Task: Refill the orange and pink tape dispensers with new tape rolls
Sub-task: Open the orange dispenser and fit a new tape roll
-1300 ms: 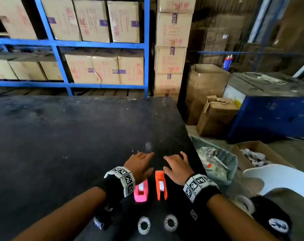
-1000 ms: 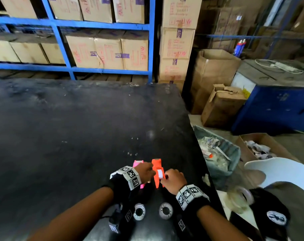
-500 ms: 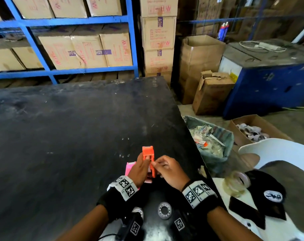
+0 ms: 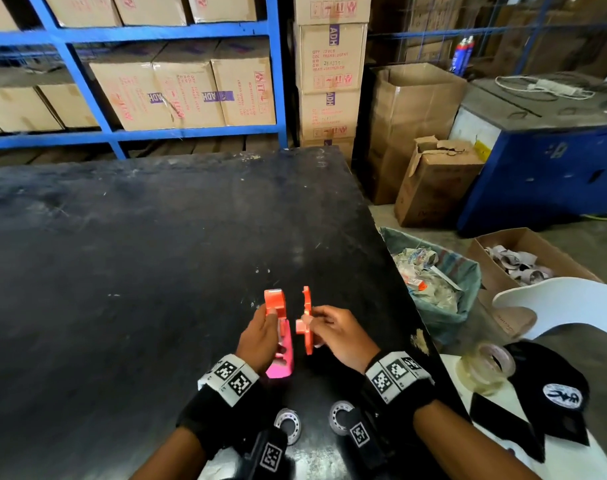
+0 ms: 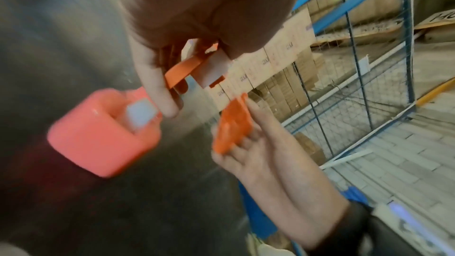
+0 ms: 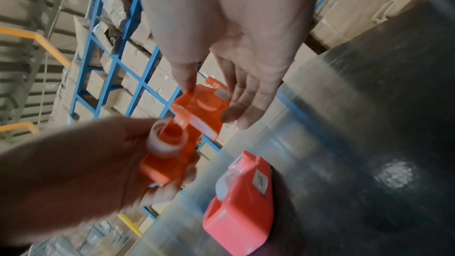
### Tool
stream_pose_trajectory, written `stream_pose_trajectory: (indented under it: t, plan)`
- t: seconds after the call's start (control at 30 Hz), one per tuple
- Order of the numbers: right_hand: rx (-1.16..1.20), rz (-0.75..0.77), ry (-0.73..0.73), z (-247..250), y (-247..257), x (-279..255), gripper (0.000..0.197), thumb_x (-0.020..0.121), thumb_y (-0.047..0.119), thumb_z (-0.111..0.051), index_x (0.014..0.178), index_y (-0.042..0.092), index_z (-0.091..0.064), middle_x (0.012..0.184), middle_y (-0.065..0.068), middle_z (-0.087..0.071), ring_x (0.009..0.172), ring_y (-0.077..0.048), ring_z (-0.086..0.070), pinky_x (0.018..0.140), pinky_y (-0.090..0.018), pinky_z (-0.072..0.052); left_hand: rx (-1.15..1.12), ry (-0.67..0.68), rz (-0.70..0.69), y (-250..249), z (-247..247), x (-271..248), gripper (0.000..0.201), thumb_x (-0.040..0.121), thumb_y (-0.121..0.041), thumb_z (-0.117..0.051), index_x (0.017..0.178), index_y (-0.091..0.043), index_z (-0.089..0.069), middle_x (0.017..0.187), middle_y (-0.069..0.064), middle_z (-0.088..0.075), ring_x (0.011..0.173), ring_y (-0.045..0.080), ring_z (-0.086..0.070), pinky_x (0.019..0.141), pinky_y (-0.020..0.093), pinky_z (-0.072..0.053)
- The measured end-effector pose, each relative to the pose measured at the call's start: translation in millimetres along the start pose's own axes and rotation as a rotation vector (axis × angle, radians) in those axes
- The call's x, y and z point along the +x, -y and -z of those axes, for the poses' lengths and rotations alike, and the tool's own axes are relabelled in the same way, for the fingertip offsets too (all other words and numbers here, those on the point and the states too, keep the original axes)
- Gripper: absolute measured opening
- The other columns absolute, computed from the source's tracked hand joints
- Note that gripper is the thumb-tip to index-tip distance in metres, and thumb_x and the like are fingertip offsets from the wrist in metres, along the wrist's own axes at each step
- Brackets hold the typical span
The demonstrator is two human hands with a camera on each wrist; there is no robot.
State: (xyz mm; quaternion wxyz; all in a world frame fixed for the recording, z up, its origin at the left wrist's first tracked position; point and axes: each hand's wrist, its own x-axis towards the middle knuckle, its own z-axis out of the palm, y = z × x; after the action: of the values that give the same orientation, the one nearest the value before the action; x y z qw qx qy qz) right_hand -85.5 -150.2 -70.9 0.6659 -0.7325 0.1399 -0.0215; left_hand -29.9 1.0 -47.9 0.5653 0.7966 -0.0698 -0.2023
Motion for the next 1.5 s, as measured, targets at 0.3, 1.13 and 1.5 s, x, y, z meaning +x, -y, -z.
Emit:
stream_pose_trajectory:
  t: [0.3,1.13,1.5]
  plan:
    - [-0.958,-0.3,-0.061,1.0,-18.6,-5.6,0.041,0.081,0.045,-0.057,0.105,0.013,-0.064,0.117,-0.015,-0.064,0.108,-0.034,-0.06,0.087,-0.036,-0.047,-0.167,0.086,0.216,-3.4,9.0,-15.6,0.029,0.094,-0.032,-0.034,0.089,-0.013,-0.055,0.083,0.012,-0.055,0.069,0.029,-0.061,0.073,0.051,-0.057]
    - [-0.91,-0.265,0.117,65.1,-49.5,-117.0,0.04,0.063,0.029,-0.083,0.094,0.021,-0.059,0.097,0.0,-0.055,0.096,-0.022,-0.058,0.082,-0.032,-0.047,-0.183,0.242,0.188,7.1,-43.3,-50.4,0.03,0.087,-0.028,-0.061,0.107,-0.006,-0.058,0.094,0.014,-0.069,0.072,0.022,-0.067,0.067,0.034,-0.055]
    - [-1.01,-0.015,0.315,9.3,-33.6,-81.8,0.04,0.068,0.025,-0.077,0.103,0.016,-0.061,0.108,-0.011,-0.062,0.099,-0.031,-0.06,0.079,-0.036,-0.047,-0.289,0.112,0.193,22.7,-8.0,-69.1,0.021,0.083,-0.025,-0.065,0.099,-0.013,-0.061,0.09,0.011,-0.071,0.069,0.02,-0.066,0.067,0.032,-0.054]
